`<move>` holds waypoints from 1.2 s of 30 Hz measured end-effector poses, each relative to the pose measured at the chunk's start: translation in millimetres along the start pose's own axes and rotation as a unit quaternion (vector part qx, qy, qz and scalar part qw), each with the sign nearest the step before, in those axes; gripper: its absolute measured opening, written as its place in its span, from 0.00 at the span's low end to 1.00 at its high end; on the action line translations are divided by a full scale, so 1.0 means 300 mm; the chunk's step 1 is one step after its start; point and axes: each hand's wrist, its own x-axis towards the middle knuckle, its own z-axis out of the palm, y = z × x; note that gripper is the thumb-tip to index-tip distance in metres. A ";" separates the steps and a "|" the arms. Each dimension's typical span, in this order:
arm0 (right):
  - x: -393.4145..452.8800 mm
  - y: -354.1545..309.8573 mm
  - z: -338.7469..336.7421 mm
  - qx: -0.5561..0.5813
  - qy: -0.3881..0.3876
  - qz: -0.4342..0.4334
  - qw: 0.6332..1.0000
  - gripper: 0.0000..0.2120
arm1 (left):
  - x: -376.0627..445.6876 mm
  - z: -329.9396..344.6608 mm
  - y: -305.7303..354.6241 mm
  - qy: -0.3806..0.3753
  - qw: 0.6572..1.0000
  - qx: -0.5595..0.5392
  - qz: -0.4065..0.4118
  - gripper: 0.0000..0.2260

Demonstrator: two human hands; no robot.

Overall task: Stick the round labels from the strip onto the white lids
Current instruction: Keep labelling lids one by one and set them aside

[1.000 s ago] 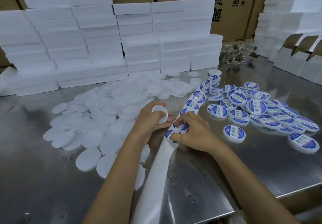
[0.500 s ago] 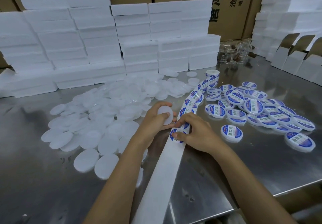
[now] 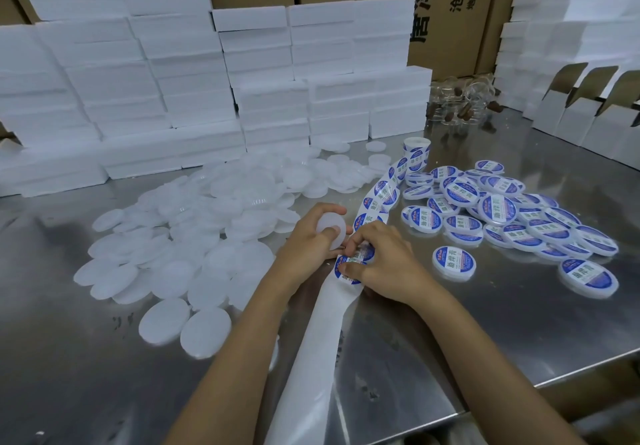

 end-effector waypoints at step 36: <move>-0.015 -0.027 -0.079 0.515 0.038 0.060 0.854 0.07 | 0.016 -0.015 -0.013 0.022 0.990 -0.122 -0.066 0.12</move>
